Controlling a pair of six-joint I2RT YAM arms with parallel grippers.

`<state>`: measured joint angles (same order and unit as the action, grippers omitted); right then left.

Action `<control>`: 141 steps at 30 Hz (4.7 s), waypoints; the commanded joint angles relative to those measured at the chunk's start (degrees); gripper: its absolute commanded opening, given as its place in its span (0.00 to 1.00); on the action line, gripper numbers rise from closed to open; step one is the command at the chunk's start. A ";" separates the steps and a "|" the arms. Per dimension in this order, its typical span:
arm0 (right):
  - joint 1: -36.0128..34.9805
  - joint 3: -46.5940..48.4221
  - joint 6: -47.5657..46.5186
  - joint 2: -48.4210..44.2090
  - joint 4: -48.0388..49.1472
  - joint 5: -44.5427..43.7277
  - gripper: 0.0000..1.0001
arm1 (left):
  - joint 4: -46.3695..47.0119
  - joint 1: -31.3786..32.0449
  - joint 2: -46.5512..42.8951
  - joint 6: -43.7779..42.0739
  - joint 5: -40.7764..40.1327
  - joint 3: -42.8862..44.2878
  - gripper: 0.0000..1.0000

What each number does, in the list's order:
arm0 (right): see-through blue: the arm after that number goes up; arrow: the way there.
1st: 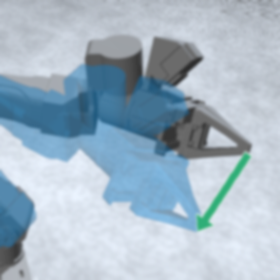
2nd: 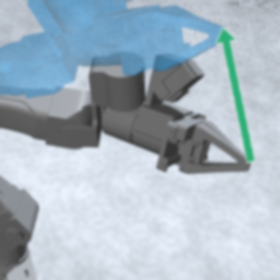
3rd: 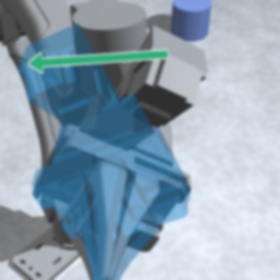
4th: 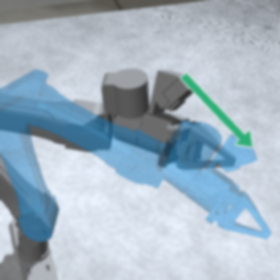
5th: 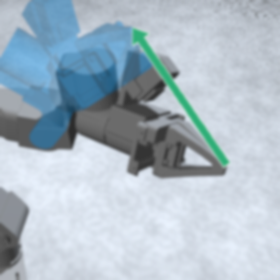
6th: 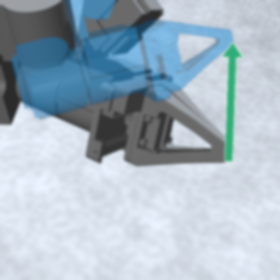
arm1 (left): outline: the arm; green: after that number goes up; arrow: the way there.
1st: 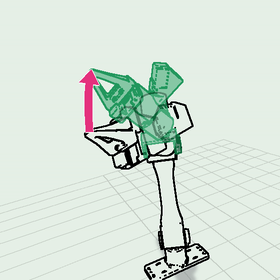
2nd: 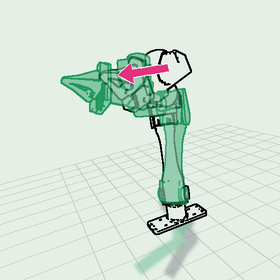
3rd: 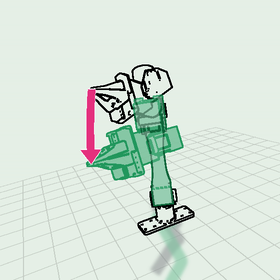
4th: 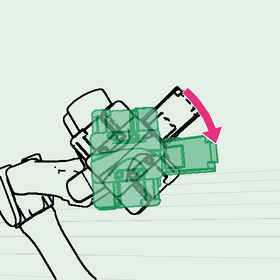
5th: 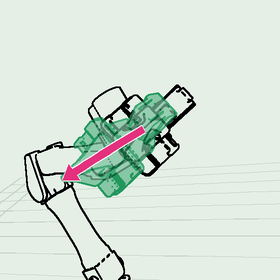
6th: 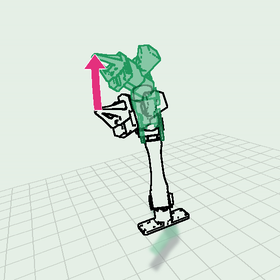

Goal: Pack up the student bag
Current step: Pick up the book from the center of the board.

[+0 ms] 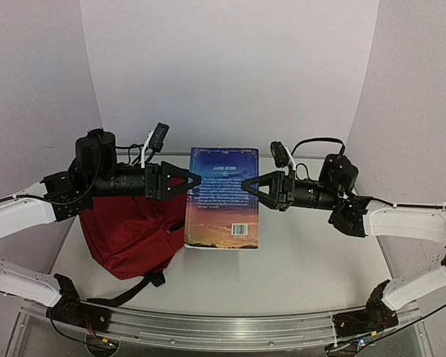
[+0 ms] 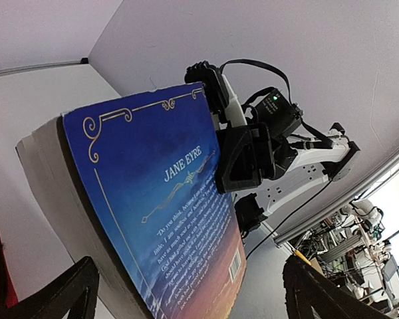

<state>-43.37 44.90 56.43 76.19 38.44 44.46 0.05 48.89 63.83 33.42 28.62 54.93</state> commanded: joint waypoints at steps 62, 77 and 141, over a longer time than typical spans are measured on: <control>-0.20 24.73 -47.55 4.10 -61.15 8.62 0.98 | -15.15 -1.13 9.84 -6.44 34.74 9.14 0.00; -2.50 30.11 -51.15 12.64 -61.00 17.93 0.72 | -15.19 0.04 13.69 -6.34 42.34 12.19 0.00; 12.59 7.65 -26.21 -10.72 -44.86 -29.52 0.00 | -36.51 -26.03 33.81 -8.02 -31.56 15.52 0.02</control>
<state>-30.68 51.17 28.51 70.09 -16.40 15.30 -40.50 23.32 94.52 30.69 -9.37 72.05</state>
